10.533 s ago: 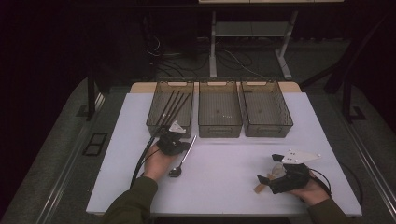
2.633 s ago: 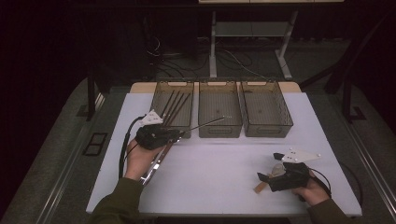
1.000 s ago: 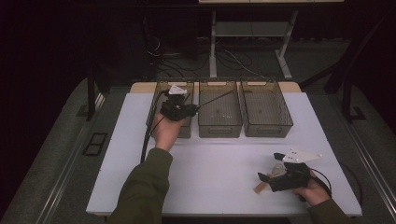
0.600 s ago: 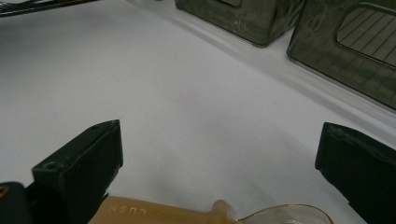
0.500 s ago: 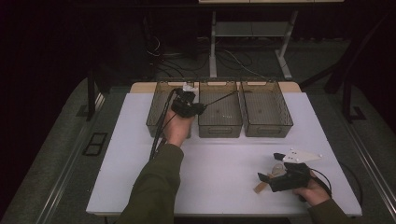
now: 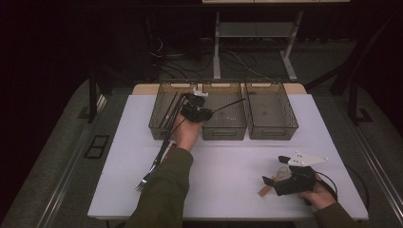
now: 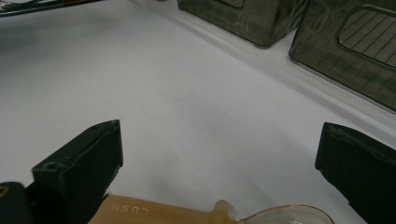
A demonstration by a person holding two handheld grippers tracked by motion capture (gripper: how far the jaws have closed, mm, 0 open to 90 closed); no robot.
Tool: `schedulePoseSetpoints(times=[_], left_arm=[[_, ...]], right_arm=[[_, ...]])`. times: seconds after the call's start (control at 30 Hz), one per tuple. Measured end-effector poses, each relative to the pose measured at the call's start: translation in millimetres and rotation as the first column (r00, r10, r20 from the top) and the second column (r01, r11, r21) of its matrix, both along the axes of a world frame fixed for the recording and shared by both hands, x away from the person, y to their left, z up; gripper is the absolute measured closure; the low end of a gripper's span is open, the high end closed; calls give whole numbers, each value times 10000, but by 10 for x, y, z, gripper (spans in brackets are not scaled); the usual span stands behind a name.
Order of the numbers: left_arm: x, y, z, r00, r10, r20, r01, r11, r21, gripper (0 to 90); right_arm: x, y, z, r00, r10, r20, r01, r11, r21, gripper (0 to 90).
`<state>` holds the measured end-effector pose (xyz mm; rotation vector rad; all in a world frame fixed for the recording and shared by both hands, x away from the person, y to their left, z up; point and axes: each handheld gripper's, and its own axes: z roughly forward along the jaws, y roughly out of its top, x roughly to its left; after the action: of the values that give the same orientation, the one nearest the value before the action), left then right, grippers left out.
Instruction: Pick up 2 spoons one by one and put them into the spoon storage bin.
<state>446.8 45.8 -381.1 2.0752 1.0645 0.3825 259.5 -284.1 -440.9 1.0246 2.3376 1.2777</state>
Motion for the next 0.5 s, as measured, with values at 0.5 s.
schedulePoseSetpoints(times=[0.5], left_arm=[[-49,66,89,9979,-649,43,650,9975,-273,585]], right_arm=[[2,5,-6,10000,19,18,-19,10000,-54,11]])
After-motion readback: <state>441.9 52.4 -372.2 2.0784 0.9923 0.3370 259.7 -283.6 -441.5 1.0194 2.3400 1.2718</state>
